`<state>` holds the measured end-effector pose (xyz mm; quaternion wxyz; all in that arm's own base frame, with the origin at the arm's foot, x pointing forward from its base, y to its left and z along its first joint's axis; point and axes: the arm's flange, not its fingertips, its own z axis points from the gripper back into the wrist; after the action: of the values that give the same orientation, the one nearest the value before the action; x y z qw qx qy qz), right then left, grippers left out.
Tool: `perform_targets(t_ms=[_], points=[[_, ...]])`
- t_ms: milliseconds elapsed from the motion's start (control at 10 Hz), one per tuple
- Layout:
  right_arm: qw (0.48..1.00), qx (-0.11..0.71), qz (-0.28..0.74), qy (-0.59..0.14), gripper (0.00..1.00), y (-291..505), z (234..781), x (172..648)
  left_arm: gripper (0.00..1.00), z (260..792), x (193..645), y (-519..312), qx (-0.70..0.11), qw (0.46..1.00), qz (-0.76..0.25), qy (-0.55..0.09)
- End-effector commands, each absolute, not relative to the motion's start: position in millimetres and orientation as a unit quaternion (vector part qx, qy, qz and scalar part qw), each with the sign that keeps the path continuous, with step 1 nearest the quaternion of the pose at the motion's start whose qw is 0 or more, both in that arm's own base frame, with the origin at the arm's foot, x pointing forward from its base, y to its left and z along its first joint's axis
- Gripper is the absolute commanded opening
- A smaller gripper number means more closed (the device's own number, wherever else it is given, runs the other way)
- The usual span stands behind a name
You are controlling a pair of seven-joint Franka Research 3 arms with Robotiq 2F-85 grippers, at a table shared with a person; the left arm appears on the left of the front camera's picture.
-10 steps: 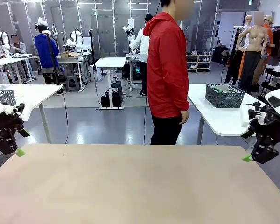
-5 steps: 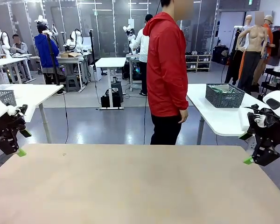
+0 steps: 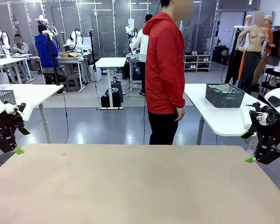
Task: Fold the towels and place them in the basket.
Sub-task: When a person lays out a Towel with hook on the table, fold it in half twice.
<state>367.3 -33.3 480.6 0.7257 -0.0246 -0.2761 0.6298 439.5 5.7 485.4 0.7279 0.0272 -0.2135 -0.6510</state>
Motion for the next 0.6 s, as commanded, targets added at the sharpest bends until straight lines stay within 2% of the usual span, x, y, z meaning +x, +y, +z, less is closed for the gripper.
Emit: perform_targets(t_ms=[0,300,500], points=[[0.701,-0.015,0.661,-0.266,1.00,-73,519,368,1.00,536,448,38,0.025,0.689,-0.695,-0.204],[0.706,0.022,0.672,-0.222,1.00,-126,580,351,1.00,614,443,83,0.000,0.674,-0.715,-0.185],[0.725,0.066,0.649,-0.221,1.00,-149,614,340,1.00,639,442,105,-0.031,0.670,-0.721,-0.174]])
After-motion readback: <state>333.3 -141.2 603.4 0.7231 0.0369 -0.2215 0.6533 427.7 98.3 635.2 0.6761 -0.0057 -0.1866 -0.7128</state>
